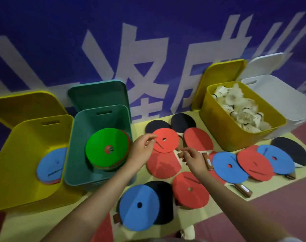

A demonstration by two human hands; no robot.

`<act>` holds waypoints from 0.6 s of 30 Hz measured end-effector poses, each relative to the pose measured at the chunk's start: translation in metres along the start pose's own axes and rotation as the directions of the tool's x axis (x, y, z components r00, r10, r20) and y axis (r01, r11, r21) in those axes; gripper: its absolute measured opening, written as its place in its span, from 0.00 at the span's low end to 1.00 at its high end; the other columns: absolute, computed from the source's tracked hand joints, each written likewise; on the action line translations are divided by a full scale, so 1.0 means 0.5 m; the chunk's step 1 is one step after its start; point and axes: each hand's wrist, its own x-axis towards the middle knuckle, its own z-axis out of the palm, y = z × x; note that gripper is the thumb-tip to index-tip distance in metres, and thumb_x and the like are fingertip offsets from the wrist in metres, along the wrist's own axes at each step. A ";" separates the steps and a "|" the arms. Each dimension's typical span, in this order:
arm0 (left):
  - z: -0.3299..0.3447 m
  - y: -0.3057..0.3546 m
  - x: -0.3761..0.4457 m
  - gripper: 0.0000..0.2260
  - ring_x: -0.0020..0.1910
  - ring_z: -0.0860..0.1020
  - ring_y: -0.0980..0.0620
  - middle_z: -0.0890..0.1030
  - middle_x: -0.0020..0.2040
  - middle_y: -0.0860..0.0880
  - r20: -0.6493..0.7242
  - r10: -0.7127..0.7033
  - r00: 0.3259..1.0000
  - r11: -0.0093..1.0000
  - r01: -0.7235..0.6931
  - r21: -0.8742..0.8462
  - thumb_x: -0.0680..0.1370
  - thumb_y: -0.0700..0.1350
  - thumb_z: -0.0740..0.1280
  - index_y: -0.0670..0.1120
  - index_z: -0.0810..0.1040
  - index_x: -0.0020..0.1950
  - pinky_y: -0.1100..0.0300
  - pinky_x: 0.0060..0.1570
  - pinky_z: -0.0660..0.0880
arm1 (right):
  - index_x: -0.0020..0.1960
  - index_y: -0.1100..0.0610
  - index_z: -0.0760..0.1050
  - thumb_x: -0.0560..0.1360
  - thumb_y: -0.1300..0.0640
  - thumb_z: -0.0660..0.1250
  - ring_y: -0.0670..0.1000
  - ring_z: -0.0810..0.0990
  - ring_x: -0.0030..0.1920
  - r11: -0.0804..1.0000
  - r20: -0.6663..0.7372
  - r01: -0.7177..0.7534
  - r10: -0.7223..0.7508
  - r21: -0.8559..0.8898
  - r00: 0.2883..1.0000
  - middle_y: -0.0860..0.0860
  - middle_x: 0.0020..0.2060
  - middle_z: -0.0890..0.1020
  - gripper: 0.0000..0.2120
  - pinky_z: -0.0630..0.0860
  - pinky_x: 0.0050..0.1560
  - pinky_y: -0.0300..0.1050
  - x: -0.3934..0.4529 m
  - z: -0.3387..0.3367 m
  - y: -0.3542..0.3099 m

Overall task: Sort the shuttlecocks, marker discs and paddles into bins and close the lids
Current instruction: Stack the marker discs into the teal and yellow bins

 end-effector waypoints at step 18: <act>0.283 -0.139 0.185 0.21 0.56 0.76 0.37 0.75 0.61 0.38 -0.230 -0.540 0.809 0.744 0.587 0.318 0.77 0.45 0.64 0.45 0.69 0.69 0.52 0.52 0.74 | 0.75 0.50 0.58 0.73 0.44 0.67 0.58 0.64 0.69 0.452 0.378 0.271 0.164 -0.849 0.911 0.54 0.68 0.68 0.34 0.65 0.66 0.54 0.256 -0.335 0.271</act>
